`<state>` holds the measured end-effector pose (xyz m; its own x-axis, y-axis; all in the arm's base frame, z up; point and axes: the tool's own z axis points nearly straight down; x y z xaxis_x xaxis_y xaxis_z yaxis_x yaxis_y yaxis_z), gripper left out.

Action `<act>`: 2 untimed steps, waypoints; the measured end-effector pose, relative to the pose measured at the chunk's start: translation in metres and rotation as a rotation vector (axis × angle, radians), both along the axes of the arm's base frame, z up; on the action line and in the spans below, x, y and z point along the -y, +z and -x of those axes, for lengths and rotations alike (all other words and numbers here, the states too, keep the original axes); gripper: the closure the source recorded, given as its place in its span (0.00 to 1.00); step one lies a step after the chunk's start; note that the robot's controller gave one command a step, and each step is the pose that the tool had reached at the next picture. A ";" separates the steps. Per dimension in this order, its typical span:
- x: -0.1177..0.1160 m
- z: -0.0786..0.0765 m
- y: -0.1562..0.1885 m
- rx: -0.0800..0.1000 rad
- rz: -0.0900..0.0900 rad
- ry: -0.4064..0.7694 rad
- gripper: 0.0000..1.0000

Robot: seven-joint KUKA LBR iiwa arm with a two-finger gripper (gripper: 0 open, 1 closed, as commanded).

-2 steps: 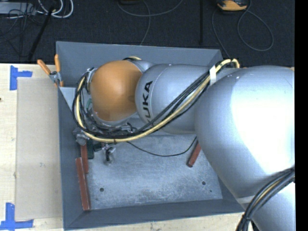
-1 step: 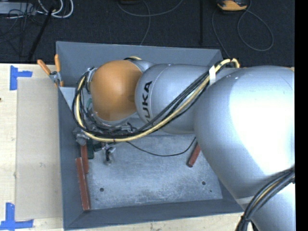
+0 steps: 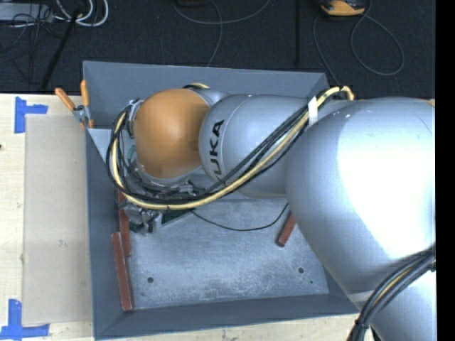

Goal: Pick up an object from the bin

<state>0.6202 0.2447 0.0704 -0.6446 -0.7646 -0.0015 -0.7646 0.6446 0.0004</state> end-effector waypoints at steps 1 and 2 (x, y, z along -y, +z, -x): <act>0.000 -0.001 0.012 0.002 -0.001 -0.004 1.00; -0.001 -0.003 0.077 0.007 -0.003 -0.007 1.00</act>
Offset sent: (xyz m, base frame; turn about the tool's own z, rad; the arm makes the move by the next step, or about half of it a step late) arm 0.0000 0.0002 0.0112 0.0000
